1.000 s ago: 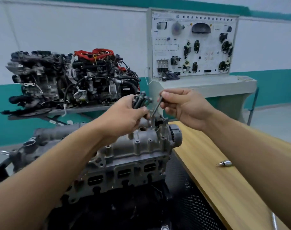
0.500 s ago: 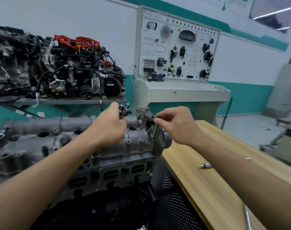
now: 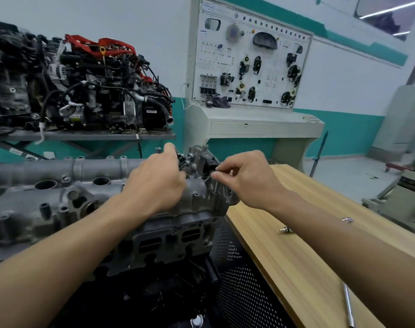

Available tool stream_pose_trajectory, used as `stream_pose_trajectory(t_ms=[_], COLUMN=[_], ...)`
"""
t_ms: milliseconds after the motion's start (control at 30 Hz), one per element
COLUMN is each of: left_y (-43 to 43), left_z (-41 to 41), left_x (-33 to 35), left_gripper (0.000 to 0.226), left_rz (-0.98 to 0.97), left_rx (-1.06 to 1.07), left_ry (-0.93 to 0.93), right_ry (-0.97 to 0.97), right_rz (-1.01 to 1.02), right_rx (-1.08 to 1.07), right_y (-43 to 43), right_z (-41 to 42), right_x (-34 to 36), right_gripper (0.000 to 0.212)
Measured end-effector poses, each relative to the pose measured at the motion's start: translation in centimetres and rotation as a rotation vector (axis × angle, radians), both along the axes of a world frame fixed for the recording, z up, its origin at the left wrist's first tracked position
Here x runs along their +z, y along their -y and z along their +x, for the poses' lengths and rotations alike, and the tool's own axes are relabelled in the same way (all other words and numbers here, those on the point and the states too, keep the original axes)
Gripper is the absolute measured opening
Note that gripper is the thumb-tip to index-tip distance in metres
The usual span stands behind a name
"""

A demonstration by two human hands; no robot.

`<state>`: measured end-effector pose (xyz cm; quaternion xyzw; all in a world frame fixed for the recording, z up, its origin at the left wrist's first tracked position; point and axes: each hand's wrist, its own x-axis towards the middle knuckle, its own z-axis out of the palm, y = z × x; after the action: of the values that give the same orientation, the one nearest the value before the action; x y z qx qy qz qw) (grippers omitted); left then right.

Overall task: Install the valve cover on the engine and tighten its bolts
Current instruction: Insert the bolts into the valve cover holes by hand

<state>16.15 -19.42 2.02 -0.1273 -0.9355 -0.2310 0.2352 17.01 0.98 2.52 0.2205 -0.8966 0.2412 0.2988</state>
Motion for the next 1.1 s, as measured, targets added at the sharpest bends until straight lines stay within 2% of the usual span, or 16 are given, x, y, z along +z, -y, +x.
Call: stream_pose_trajectory(t_ms=[67, 133, 300, 400, 567, 700, 800, 933, 1033, 1100], left_y=[0.0, 0.2, 0.5, 0.0, -0.3, -0.4, -0.2, 0.4, 1.1, 1.5], left_z=[0.0, -0.1, -0.2, -0.2, -0.2, 0.0, 0.0, 0.2, 0.8, 1.0], left_x=[-0.1, -0.3, 0.3, 0.2, 0.2, 0.2, 0.1, 1.1, 1.6, 1.8], left_gripper=[0.024, 0.035, 0.063, 0.058, 0.053, 0.052, 0.051, 0.049, 0.039, 0.034], left_rz=[-0.049, -0.13, -0.355, -0.409, -0.334, -0.325, -0.319, -0.177, 0.013, 0.254], left_rx=[0.003, -0.011, -0.016, -0.018, 0.0, 0.011, 0.015, -0.076, -0.146, -0.208], left_ry=[-0.054, -0.11, -0.018, -0.091, -0.094, -0.103, -0.102, 0.062, 0.113, 0.166], right_ry=[-0.064, -0.028, 0.032, 0.092, 0.204, 0.183, 0.087, -0.036, -0.034, 0.043], right_rz=[0.202, 0.33, 0.474, 0.417, 0.379, 0.53, 0.681, 0.833, 0.944, 0.826], right_rx=[-0.079, -0.069, 0.062, 0.071, 0.044, 0.077, 0.088, 0.118, 0.123, 0.149], right_y=[0.2, -0.1, -1.8, -1.9, -0.9, -0.7, -0.4, -0.1, 0.2, 0.7], right_z=[-0.2, -0.3, -0.8, -1.4, -2.0, -1.8, -1.5, -1.6, -1.5, -1.1], right_x=[0.0, 0.2, 1.2, 1.2, 1.8, 2.3, 2.5, 2.9, 3.5, 4.3], right_gripper=[0.019, 0.022, 0.018, 0.013, 0.006, 0.013, 0.021, 0.029, 0.037, 0.04])
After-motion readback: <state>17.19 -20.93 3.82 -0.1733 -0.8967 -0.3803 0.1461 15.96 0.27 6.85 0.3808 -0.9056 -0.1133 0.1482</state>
